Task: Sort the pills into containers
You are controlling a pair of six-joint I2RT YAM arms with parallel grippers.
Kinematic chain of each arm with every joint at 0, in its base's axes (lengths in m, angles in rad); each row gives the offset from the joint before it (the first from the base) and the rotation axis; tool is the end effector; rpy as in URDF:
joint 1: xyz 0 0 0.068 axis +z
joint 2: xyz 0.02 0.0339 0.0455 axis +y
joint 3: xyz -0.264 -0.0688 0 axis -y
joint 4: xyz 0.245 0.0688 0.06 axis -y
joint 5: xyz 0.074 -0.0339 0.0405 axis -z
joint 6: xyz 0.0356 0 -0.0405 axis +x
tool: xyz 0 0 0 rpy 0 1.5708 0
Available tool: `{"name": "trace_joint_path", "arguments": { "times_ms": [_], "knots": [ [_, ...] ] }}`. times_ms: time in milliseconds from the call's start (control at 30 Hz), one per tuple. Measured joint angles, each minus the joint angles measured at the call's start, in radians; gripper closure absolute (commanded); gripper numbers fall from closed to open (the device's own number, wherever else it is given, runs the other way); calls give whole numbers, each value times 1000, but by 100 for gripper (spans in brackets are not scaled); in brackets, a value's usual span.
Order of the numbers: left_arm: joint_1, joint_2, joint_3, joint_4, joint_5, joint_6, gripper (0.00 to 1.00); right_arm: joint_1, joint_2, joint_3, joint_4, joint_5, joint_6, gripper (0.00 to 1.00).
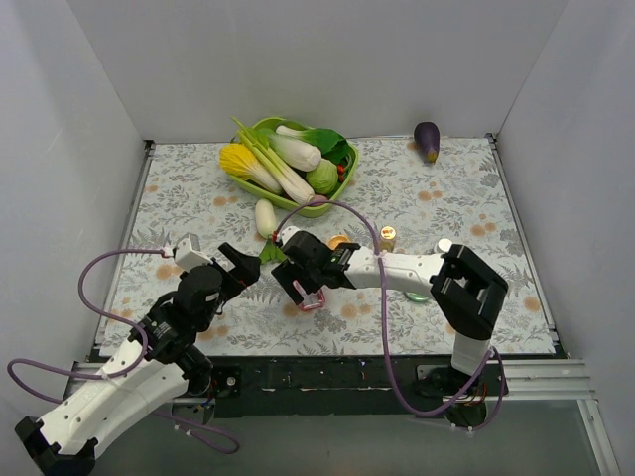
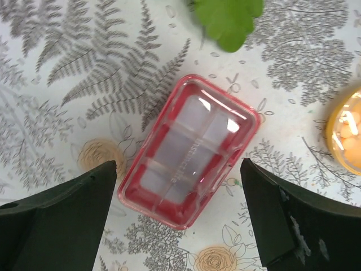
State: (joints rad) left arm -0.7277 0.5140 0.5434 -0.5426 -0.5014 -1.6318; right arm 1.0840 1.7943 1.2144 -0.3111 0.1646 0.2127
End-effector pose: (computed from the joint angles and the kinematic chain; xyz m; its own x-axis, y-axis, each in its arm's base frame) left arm 0.1047 -0.0703 0.2588 -0.2478 -0.9515 -0.1824 -0.3824 0.2691 -0.8839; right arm 0.1852 0.3375 0.2020 -0.5295 -0.5552 -0.6414 -0.7283 0.6852 0.0081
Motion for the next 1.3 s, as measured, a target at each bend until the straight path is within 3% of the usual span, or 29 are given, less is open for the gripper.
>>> {"name": "trace_joint_path", "arguments": {
  "times_ms": [167, 500, 633, 733, 833, 867, 967, 1133, 1300],
  "knots": [
    [0, -39, 0, -36, -12, -16, 2, 5, 49, 21, -9, 114, 62, 2],
    [0, -56, -4, -50, -14, -28, 2, 22, 64, -11, -29, 125, 130, 2],
    [0, -68, -16, -56, -13, -35, 2, 24, 52, -43, -13, 120, 129, 7],
    [0, -72, -22, -56, -12, -38, 2, 24, 45, -55, 2, 116, 107, 18],
    [0, -78, -24, -60, -11, -41, 2, 24, 29, -75, 19, 113, 51, 34],
    [0, -80, -25, -61, -11, -42, 2, 20, 18, -89, 30, 106, 31, 44],
    [0, -89, -32, -56, -4, -41, 2, 5, -24, -132, 43, 74, -23, 58],
    [0, -114, -95, -8, 49, -40, 2, -67, -102, -191, 79, -25, -97, 70],
    [0, -146, -233, 119, 154, -53, 3, -193, -118, -198, 102, -290, -155, 77]
  ]
}}
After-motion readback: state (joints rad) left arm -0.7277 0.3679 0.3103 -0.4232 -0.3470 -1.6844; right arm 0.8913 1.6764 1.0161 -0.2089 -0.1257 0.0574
